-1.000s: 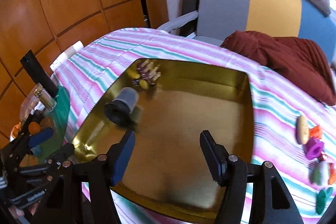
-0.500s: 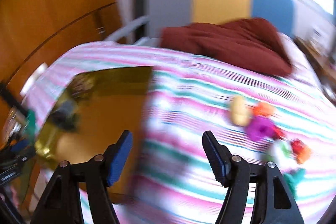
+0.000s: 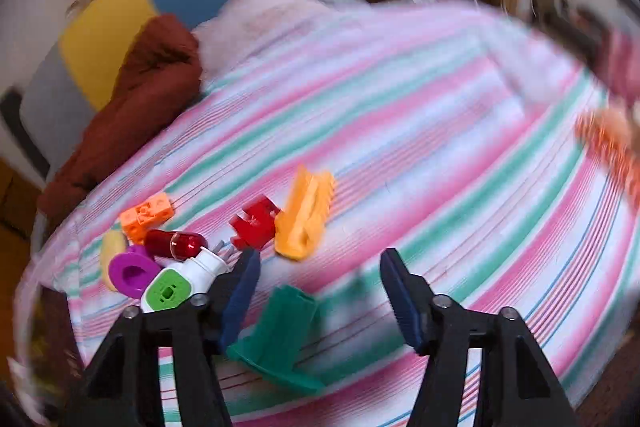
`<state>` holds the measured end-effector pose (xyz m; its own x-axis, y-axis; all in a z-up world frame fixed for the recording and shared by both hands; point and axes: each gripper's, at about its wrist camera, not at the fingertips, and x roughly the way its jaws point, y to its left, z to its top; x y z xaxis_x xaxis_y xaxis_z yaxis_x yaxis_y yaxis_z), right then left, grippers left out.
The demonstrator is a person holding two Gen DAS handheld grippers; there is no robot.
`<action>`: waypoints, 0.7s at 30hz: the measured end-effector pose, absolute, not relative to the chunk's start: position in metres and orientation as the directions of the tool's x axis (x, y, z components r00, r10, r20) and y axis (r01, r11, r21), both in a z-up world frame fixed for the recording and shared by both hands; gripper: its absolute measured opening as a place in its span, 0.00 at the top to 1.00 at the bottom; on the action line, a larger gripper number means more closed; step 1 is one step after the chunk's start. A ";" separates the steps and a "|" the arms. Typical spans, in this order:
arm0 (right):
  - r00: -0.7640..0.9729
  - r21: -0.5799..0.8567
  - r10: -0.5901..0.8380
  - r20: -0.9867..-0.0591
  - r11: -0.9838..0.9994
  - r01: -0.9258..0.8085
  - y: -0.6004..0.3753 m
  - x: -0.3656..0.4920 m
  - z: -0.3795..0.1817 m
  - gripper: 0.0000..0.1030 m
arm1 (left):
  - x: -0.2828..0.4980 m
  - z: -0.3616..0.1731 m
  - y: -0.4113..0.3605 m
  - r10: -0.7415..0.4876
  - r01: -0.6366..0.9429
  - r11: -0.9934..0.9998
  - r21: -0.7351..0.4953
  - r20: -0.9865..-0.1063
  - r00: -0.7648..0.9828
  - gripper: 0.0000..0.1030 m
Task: Organize rigid objects
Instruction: 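Move the right tool back to the toys and grasp the green T-piece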
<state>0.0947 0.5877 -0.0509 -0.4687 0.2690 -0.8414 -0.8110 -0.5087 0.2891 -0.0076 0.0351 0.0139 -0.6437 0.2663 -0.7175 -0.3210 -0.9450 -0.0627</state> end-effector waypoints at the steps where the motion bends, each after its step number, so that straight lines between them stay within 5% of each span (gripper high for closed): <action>1: -0.490 0.326 0.246 -0.836 -0.496 -0.805 0.591 0.096 -0.052 0.40 | -0.007 0.016 0.043 0.274 -0.340 -0.939 -0.055 -0.716 -0.642 0.31; 18: -0.436 0.325 0.065 -0.897 -0.571 -0.754 0.578 0.082 -0.076 0.41 | -0.001 0.021 0.108 0.397 -0.501 -0.862 -0.081 -0.723 -0.566 0.31; 21: -0.387 0.263 0.079 -0.919 -0.609 -0.748 0.574 0.077 -0.079 0.63 | -0.001 0.022 0.115 0.418 -0.522 -0.847 -0.096 -0.726 -0.546 0.31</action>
